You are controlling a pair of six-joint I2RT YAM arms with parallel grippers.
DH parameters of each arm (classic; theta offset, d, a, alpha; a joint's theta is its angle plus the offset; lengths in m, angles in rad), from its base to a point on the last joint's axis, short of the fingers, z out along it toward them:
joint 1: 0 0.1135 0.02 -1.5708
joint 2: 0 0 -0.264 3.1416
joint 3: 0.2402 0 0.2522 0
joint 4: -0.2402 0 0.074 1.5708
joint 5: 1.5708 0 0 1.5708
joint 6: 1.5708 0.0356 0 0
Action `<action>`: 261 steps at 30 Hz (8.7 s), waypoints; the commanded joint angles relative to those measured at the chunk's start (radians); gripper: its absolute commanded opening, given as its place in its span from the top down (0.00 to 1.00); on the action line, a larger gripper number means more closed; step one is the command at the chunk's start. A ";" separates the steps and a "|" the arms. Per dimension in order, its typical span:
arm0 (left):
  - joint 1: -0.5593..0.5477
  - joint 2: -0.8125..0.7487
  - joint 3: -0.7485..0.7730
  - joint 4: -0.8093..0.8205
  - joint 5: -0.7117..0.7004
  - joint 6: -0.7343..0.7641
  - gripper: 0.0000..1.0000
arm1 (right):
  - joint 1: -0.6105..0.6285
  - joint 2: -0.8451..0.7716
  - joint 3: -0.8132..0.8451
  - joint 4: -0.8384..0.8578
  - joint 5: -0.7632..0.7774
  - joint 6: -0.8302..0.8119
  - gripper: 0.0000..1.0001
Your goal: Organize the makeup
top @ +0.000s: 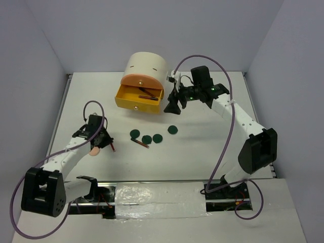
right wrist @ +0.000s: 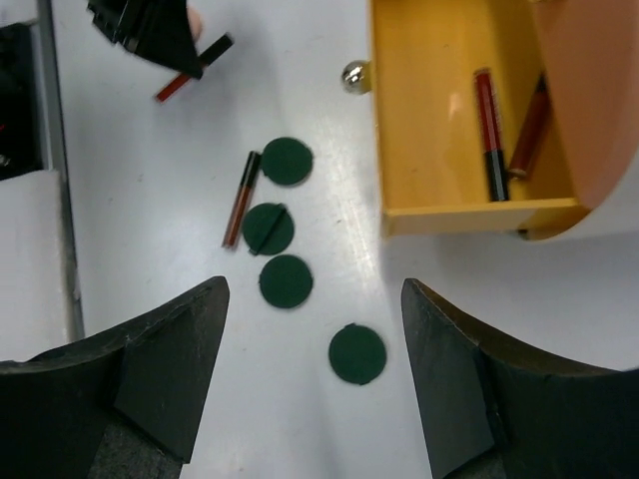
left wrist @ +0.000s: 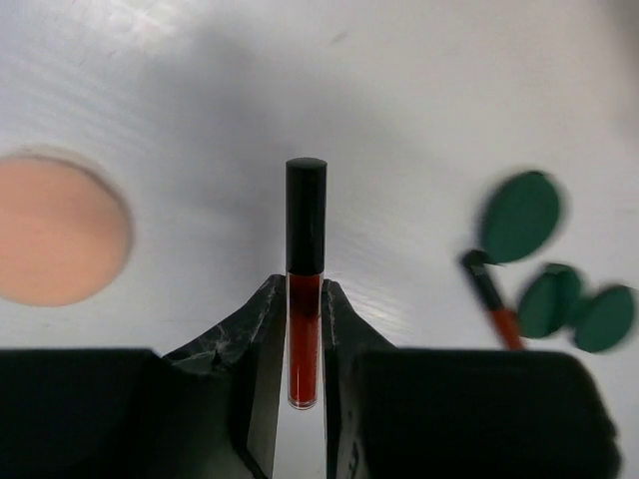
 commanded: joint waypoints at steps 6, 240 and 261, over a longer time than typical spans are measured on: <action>0.003 -0.188 0.171 0.175 0.232 -0.027 1.00 | 0.034 -0.106 -0.176 0.008 -0.061 -0.016 0.31; -0.058 0.422 0.429 0.568 0.266 -0.203 1.00 | -0.003 0.044 0.275 -0.001 0.316 0.054 0.97; -0.066 0.554 0.525 0.772 0.432 -0.255 0.99 | -0.041 0.029 0.178 0.041 0.279 0.102 0.95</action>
